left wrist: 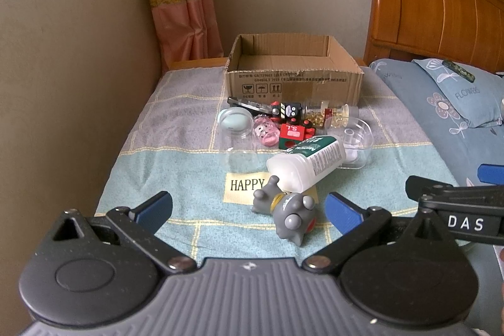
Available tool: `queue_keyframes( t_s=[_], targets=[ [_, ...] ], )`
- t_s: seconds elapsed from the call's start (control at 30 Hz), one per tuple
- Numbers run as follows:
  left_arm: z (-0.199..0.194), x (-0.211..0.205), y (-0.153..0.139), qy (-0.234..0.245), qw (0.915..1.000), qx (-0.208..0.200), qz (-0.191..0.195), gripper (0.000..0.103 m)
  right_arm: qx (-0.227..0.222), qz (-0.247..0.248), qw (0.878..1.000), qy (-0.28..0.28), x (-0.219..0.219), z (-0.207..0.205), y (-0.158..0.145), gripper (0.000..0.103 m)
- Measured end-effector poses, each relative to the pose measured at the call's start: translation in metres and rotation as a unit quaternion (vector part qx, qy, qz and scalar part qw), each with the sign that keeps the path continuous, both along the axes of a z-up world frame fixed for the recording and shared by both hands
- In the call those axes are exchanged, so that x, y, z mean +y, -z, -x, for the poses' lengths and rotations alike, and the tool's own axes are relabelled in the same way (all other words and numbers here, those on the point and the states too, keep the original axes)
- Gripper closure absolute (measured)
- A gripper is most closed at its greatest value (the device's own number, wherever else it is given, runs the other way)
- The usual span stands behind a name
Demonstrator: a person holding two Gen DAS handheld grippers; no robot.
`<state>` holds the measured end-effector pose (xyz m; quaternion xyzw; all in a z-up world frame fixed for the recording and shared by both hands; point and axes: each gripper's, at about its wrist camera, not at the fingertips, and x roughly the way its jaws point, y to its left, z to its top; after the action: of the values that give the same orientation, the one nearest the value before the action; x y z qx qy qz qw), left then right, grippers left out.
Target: Organize rigid objects
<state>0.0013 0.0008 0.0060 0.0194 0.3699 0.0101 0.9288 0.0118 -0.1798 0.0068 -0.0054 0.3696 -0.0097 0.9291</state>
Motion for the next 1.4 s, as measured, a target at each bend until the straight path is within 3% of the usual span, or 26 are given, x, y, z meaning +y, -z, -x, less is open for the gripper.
queue_keyframes(
  t_s=[1.4],
  targets=[
    [-0.0048, 0.0005, -0.003, 0.01, 0.9997, -0.022, -0.001, 0.001, -0.015, 0.006, 1.0, -0.005, -0.0003, -0.004, -0.0051, 0.0]
  ],
)
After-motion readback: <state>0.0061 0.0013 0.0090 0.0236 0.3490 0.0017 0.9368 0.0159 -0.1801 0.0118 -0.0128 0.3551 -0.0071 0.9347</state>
